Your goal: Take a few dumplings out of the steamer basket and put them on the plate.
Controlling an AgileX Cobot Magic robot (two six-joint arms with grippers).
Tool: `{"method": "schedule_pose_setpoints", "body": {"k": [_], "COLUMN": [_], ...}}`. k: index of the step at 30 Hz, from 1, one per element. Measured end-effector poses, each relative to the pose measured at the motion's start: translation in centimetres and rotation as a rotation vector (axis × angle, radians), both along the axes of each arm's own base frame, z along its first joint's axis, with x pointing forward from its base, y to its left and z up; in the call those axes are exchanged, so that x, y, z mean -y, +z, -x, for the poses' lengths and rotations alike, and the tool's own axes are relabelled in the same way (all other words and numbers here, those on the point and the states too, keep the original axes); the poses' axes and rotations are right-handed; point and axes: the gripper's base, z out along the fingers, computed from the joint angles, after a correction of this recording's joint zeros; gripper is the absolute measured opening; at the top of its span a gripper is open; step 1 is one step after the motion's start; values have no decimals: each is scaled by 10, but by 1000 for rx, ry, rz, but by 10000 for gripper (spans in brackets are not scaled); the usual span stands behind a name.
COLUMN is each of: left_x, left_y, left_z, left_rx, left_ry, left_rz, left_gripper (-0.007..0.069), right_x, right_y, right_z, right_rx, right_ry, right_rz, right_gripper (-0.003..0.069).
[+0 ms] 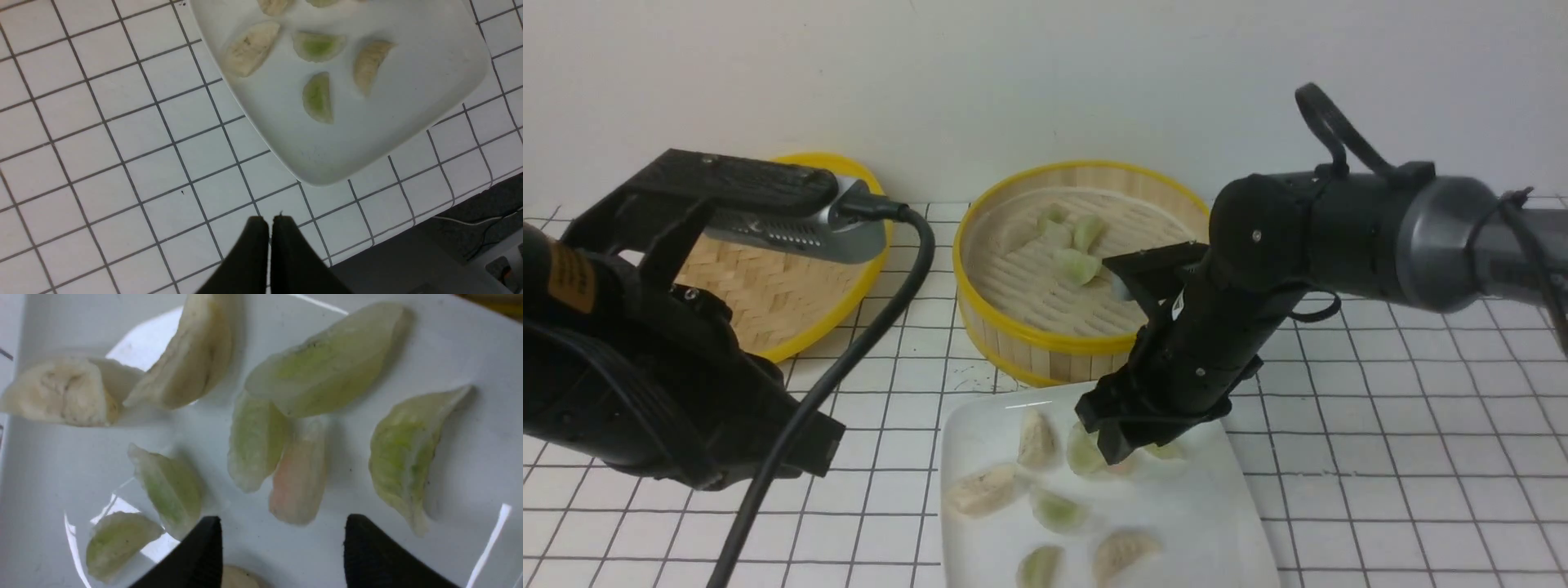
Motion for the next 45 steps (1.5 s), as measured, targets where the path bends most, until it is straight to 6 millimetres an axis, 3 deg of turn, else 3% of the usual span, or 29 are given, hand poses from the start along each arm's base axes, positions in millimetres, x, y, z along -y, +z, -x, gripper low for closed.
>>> {"method": "schedule_pose_setpoints", "body": {"k": [4, 8, 9, 12, 14, 15, 16, 20, 22, 25, 30, 32, 33, 34, 36, 43, 45], "left_x": [0, 0, 0, 0, 0, 0, 0, 2, 3, 5, 8, 8, 8, 9, 9, 2, -8], "left_y": [0, 0, 0, 0, 0, 0, 0, 1, 2, 4, 9, 11, 11, 11, 12, 16, 17], "left_z": [1, 1, 1, 0, 0, 0, 0, -1, -3, -6, -13, -15, -15, -17, -17, -3, 14], "left_rx": [-6, -5, -5, -3, 1, 2, 3, 15, 32, 73, 158, 187, 189, 201, 205, 299, 399], "left_ry": [-2, -5, -6, -8, -7, -7, -7, -4, -1, 7, 23, 27, 27, 28, 21, 2, 15], "left_rz": [1, -1, -1, -1, 1, 1, 4, 27, 41, 64, 109, 123, 124, 127, 131, 157, 199], "left_gripper": [-6, -6, -6, -6, -6, -6, -6, -6, -6, -6, -6, -6, -6, -6, -6, -6, -6], "right_x": [1, 12, 13, 34, 56, 61, 79, 130, 155, 190, 226, 230, 231, 228, 223, 220, 220], "right_y": [26, 87, 91, 155, 201, 209, 232, 264, 266, 252, 191, 159, 160, 138, 117, 108, 109], "right_z": [-2, 7, 8, 38, 69, 76, 101, 175, 210, 264, 316, 320, 322, 317, 308, 302, 302], "right_rx": [1, 100, 110, 250, 367, 389, 465, 642, 759, 996, 1254, 1284, 1294, 1272, 1231, 1245, 1252], "right_ry": [48, 72, 71, 34, 0, -6, -25, -77, -115, -176, -265, -299, -302, -321, -343, -341, -339], "right_rz": [41, 49, 48, -20, -80, -93, -123, -214, -295, -484, -731, -796, -809, -821, -820, -821, -822], "right_gripper": [437, 340, 331, 192, 103, 88, 42, -6, -11, -13, -13, -13, -13, -13, -13, -13, -13]}}
